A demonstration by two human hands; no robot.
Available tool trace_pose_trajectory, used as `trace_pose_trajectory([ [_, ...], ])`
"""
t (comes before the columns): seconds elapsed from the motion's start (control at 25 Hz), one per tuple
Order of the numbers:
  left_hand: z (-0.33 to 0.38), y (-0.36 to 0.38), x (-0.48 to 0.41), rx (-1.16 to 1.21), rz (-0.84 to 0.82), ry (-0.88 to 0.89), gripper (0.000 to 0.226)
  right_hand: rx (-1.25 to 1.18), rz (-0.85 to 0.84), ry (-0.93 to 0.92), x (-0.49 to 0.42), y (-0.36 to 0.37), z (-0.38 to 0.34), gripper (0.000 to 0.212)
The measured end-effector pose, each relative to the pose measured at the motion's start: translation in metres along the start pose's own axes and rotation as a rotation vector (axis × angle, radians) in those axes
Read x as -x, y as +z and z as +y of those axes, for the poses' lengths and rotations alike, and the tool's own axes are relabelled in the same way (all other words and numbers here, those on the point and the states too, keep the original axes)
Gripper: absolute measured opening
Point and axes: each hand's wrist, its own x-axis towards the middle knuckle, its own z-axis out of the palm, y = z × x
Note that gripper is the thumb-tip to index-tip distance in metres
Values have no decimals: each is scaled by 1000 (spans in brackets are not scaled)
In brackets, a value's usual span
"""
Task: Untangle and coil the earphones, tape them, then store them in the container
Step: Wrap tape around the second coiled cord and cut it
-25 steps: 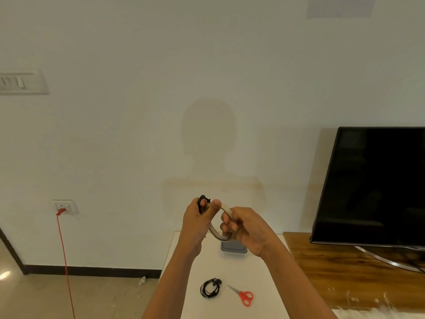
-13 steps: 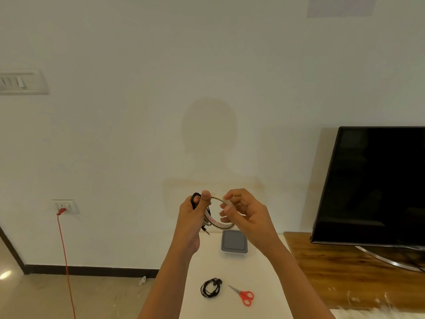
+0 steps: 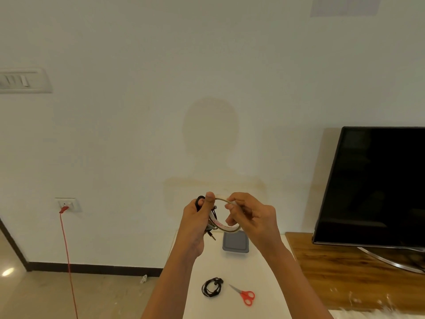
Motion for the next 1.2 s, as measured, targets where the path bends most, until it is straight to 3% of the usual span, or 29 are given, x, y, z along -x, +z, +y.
trace_pose_trajectory([
  [0.16, 2, -1, 4, -32, -17, -39, 45, 17, -27, 11, -2, -2, 1, 11],
  [0.28, 8, -10, 2, -213, -60, 17, 25, 60, -157, 29, -4, -11, 2, 8],
  [0.44, 16, -14, 4, -400, -236, 58, 23, 164, -359, 93, -4, -16, 6, 6],
  [0.6, 16, -12, 8, -466, -275, -42, 16, 174, -366, 105, -2, -12, 5, 9],
  [0.8, 16, -4, 16, -258, -321, -158, 25, 195, -313, 84, -1, -13, 4, 33],
  [1.2, 11, -2, 17, -133, -329, -145, 25, 162, -294, 14, -7, -21, -4, 45],
])
